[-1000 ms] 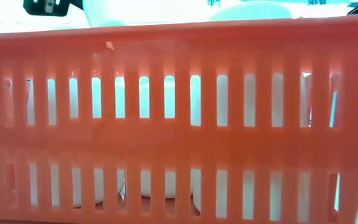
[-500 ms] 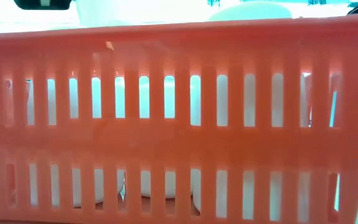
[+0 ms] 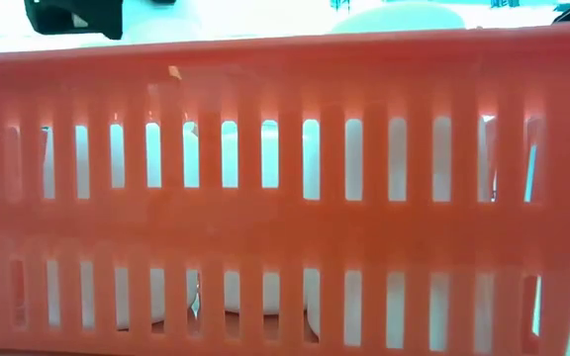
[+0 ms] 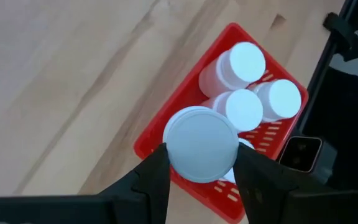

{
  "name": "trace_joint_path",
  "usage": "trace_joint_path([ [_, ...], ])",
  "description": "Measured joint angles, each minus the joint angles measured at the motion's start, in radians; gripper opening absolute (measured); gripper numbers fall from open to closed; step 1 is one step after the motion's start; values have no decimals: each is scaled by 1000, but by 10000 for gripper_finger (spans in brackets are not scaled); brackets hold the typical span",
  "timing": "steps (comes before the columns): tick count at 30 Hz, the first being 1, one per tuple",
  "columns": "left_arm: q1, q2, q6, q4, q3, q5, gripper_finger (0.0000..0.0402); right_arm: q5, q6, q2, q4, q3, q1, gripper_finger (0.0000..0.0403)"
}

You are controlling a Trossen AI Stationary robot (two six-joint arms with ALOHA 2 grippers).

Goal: Pick and place pill bottles into a basket
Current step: Put the white pill bottle into the red basket

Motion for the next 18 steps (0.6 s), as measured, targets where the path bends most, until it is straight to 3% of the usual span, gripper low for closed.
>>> trace_joint_path([
  [18,12,81,29,16,0,59,156,0,0,1,0,0,0,4],
])
